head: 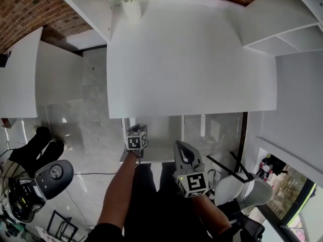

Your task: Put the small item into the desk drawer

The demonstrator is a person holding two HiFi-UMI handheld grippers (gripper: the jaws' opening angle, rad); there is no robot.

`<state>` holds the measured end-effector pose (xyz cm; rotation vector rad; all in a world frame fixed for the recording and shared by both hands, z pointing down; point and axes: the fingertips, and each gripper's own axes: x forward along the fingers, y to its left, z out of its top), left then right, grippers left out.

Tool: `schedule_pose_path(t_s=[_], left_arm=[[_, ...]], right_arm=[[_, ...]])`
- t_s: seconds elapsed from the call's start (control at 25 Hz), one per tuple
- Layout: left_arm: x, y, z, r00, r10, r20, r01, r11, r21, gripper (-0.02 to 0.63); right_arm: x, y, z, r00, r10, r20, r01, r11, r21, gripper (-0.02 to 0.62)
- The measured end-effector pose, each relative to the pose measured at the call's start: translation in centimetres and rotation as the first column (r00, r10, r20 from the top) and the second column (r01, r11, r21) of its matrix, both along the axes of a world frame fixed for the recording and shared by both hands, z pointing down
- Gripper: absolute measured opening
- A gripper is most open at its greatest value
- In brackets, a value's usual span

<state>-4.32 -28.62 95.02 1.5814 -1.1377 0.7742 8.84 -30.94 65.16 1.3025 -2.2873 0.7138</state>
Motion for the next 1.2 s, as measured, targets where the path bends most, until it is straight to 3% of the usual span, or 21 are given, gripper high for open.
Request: schedule_pose_path(t_s=[1.04, 1.2], left_arm=[[0.9, 1.4, 5.9, 0.999, -0.021, 0.041, 0.025, 0.994, -0.11, 0.152], [0.7, 1.5, 6.4, 0.996, -0.081, 0.029, 0.084, 0.988, -0.126, 0.152]], right_arm=[[2.3, 2.2, 4.4, 1.0, 0.007, -0.018, -0.008, 0.997, -0.083, 0.014], [2.7, 2.2, 4.4, 1.0, 0.011, -0.015, -0.012, 0.996, -0.084, 0.014]])
